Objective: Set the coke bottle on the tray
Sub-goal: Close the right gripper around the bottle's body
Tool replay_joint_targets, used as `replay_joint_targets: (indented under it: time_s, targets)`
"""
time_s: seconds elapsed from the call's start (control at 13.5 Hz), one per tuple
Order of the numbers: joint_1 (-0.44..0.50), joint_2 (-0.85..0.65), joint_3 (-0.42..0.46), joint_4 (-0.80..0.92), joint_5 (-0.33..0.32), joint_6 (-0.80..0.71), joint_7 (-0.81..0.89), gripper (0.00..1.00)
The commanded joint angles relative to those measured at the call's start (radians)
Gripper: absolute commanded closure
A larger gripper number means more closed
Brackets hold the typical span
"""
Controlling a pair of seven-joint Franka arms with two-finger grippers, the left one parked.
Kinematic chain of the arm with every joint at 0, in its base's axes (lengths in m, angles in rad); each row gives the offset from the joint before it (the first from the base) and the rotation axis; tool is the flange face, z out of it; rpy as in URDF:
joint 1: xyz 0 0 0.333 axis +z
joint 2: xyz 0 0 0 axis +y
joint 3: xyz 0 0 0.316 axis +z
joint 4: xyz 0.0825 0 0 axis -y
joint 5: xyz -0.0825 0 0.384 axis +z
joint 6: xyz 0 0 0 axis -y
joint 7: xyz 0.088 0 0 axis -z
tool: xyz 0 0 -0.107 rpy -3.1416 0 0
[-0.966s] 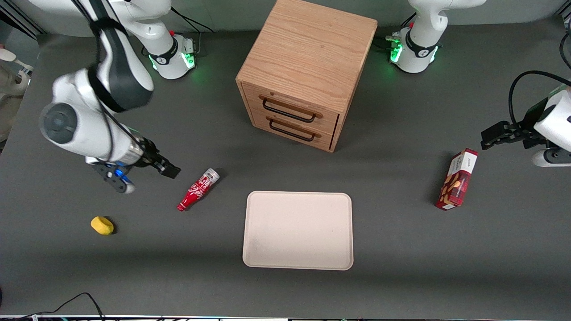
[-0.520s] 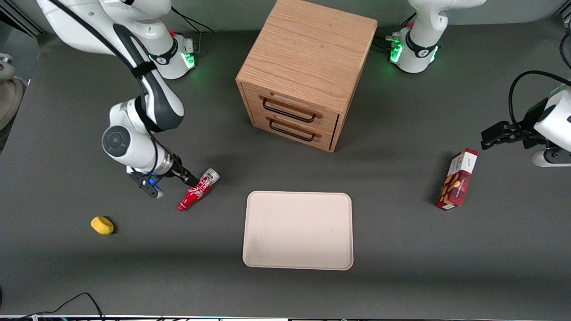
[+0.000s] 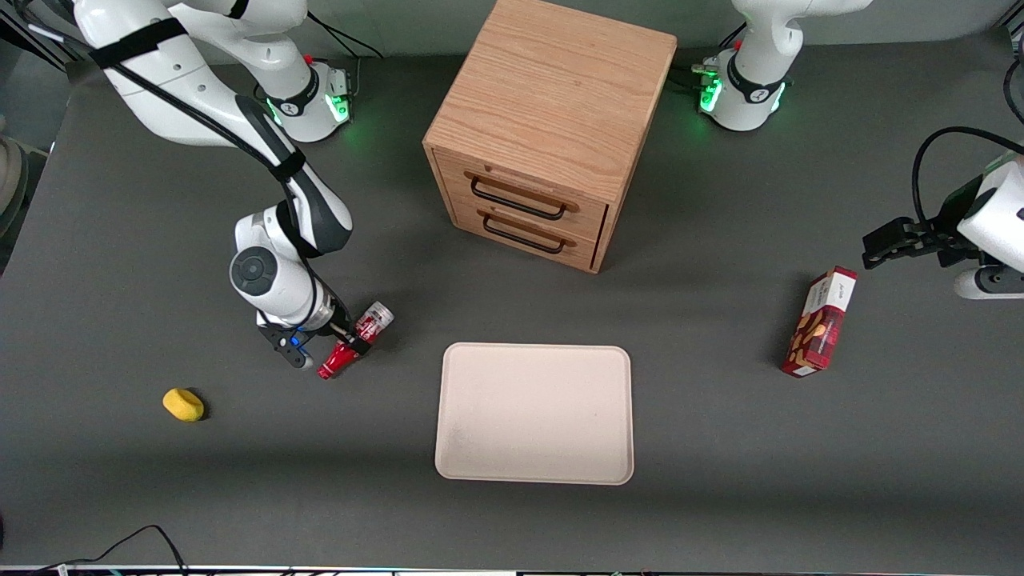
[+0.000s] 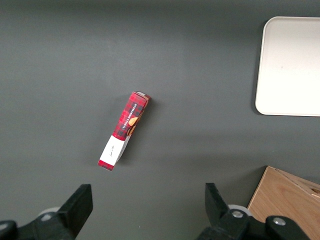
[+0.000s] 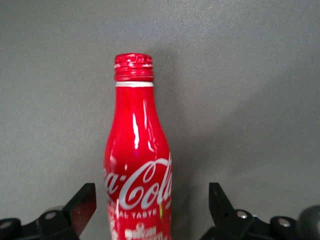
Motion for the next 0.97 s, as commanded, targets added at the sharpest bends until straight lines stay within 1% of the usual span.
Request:
replay_joint_targets:
  time_s: [0.0,0.3,0.37,0.45,0.89]
  targets:
    - [0.012,0.027,0.004,0.023,-0.062,0.024,0.086,0.00]
    - [0.012,0.046,0.004,0.021,-0.062,0.056,0.086,0.00]
    - [0.012,0.049,0.004,0.021,-0.065,0.059,0.085,0.12]
    - [0.012,0.058,0.004,0.026,-0.076,0.062,0.086,0.99]
    - [0.014,0.069,0.004,0.049,-0.079,0.054,0.086,1.00]
